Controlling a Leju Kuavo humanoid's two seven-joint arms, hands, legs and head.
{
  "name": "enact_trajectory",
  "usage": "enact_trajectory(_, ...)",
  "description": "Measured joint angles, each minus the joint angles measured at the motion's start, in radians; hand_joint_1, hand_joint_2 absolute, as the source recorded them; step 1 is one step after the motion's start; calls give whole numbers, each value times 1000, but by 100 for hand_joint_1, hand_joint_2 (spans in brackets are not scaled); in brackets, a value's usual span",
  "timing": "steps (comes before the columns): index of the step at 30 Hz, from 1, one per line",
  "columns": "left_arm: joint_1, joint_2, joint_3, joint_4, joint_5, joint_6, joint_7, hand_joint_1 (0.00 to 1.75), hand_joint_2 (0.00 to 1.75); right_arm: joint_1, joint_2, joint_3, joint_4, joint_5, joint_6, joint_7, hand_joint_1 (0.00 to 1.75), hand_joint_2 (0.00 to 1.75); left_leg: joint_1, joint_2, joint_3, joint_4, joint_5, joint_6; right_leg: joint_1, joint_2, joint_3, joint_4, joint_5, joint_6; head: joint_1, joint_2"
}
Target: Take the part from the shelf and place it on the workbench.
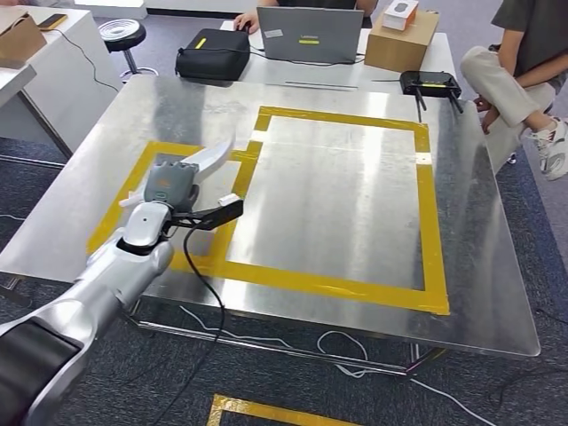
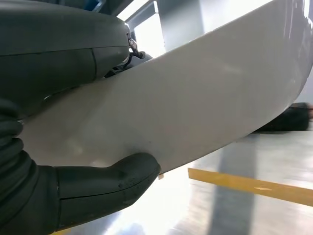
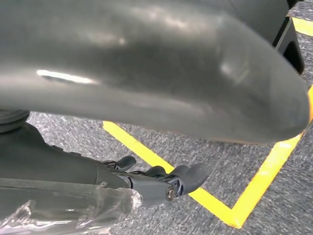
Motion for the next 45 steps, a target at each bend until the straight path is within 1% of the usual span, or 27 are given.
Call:
enact_trajectory(3, -28, 42, 42, 66, -1, 42, -20, 168, 175, 2, 0, -6, 2, -3, -5, -14, 0, 0, 0, 0, 0, 0, 1, -2, 1, 0, -1, 0, 1, -1, 0, 0)
enact_trajectory(7, -43, 82, 88, 106, -26, 73, -29, 168, 175, 2, -1, -14, 3, -5, -9, -21, 0, 0, 0, 0, 0, 0, 1, -2, 1, -1, -1, 0, 1, -1, 0, 0)
enact_trajectory(10, -45, 104, 103, 124, -62, 65, -16, 168, 175, 2, -1, -17, 3, -4, -9, -24, 0, 0, 0, 0, 0, 0, 1, -2, 0, -1, 0, 0, 1, -1, 0, 0)
enact_trajectory(14, -40, 121, 109, 156, -98, 21, -4, 168, 175, 2, -3, -19, 3, 0, -5, -25, 0, 0, -1, 0, -1, 0, 1, -2, -1, -1, -1, -1, 1, -1, 0, 0)
enact_trajectory(17, -31, 124, 112, 175, -104, 0, -7, 168, 175, 1, -3, -19, 3, 2, -3, -25, 0, 0, -1, 0, -1, 0, 1, -2, 0, -2, -1, -1, 1, -1, 0, 0)
enact_trajectory(19, -28, 121, 113, 186, -100, -25, -34, 168, 175, 0, -3, -19, 3, 5, -2, -27, 0, 0, -1, 0, -1, 0, 1, -2, 0, -1, -1, -1, 1, -1, 0, 0)
enact_trajectory(24, -23, 94, 113, 194, -79, -104, -189, 169, 175, -1, -4, -19, 3, 11, -1, -34, 0, 0, -1, 0, -1, 0, 1, -2, -1, -2, -1, -1, 1, -1, 0, 0)
enact_trajectory(26, -21, 81, 109, 193, -74, -137, -226, 173, 175, -1, -5, -19, 3, 12, 1, -39, 0, 0, -1, 0, -1, 0, 1, -2, -1, -1, -1, -1, 1, -1, 0, 0)
enact_trajectory(29, -21, 70, 102, 186, -68, -160, -255, 175, 175, -1, -6, -19, 3, 14, 5, -47, 0, 0, -1, 0, -1, 0, 1, -2, -1, -1, -1, -1, 1, -1, 0, 0)
enact_trajectory(34, -17, 65, 98, 175, -54, -158, -273, 172, 175, -2, -6, -19, 3, 16, 6, -49, 0, 0, -1, 0, -1, 0, 1, -2, -1, -1, -1, -1, 1, -1, 0, 0)
enact_trajectory(36, -16, 64, 97, 173, -53, -158, -275, 85, 175, -2, -7, -19, 3, 16, 6, -49, 0, 0, -1, 0, -1, 0, 1, -2, -1, -1, -1, -1, 1, -1, 0, 0)
enact_trajectory(38, -15, 63, 95, 171, -50, -154, -276, 0, 87, -2, -7, -19, 3, 16, 6, -49, 0, 0, -1, 0, -1, 0, 1, -2, -1, -1, -1, -1, 1, -1, 0, 0)
enact_trajectory(40, -11, 62, 93, 167, -44, -140, -276, 0, 0, -2, -7, -19, 3, 17, 6, -48, 0, 0, -1, 0, -1, 0, 1, -2, -1, -1, -1, -1, 2, -2, 0, 0)
enact_trajectory(45, -4, 58, 87, 162, -34, -121, -233, 0, 0, -2, -7, -19, 3, 19, 6, -44, 0, 0, -1, 0, -1, 0, 1, -2, -1, -1, -1, -1, 2, -2, 0, 0)
